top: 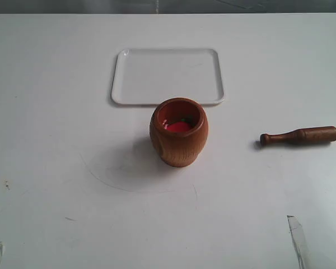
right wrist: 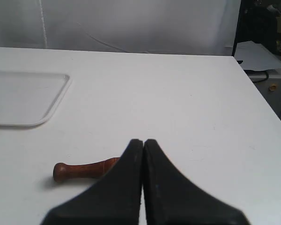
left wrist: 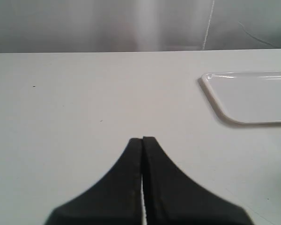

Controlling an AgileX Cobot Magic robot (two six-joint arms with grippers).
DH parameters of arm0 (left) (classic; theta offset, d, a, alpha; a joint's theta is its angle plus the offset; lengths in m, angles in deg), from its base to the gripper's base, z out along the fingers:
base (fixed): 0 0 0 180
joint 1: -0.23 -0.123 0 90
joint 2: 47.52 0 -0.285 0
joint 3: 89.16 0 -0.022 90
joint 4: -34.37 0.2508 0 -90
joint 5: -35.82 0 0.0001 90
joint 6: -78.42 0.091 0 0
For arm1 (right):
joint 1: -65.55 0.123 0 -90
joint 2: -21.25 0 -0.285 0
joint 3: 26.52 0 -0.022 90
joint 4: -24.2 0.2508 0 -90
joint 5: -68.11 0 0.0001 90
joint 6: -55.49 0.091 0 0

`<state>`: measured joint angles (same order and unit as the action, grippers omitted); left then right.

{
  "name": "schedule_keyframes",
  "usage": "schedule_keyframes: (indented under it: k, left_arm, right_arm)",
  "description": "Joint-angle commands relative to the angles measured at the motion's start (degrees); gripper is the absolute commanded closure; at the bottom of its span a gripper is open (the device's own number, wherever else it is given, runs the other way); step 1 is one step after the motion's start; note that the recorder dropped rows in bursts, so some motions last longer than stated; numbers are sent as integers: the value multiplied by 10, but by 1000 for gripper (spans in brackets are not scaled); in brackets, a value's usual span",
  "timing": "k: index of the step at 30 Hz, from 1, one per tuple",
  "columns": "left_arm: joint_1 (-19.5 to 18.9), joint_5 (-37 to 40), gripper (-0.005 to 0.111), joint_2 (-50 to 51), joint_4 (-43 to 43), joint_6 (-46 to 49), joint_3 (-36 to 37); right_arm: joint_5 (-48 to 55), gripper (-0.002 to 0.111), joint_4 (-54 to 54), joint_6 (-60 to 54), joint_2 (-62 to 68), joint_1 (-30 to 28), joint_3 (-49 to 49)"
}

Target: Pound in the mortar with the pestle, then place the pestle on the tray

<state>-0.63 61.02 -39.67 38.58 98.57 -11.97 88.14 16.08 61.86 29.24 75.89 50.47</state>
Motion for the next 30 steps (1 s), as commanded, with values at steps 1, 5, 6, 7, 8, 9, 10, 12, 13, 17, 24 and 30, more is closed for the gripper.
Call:
schedule_keyframes:
  k: [1, 5, 6, 7, 8, 9, 10, 12, 13, 17, 24, 30]
  left_arm:
    - [4, -2, 107, -1, -4, -5, 0]
    - [4, -2, 107, -1, -4, -5, 0]
    - [4, -2, 107, -1, -4, -5, 0]
    - [4, -2, 107, -1, -4, -5, 0]
    - [4, -2, 107, -1, -4, -5, 0]
    - [4, -2, 107, -1, -4, -5, 0]
    - [4, -2, 107, -1, -4, -5, 0]
    - [4, -2, 107, -1, -4, -5, 0]
    - [4, -2, 107, -1, -4, -5, 0]
    - [4, -2, 107, -1, -4, -5, 0]
    - [4, -2, 107, -1, -4, -5, 0]
    - [4, -2, 107, -1, -4, -5, 0]
  right_arm:
    - [-3, 108, -3, -2, -2, 3, 2]
    - [-3, 108, -3, -2, -2, 3, 2]
    - [-3, 108, -3, -2, -2, 3, 2]
    - [-3, 108, -3, -2, -2, 3, 2]
    - [-3, 108, -3, -2, -2, 3, 2]
    - [-3, 108, -3, -2, -2, 3, 2]
    - [-3, 108, -3, -2, -2, 3, 2]
    - [-3, 108, -3, -2, -2, 3, 2]
    - [-5, 108, -6, -4, -2, 3, 2]
    - [-86, 108, -53, -8, -2, 3, 2]
    - [-391, 108, 30, 3, -2, 3, 2]
    - [-607, 108, 111, 56, -2, 3, 2]
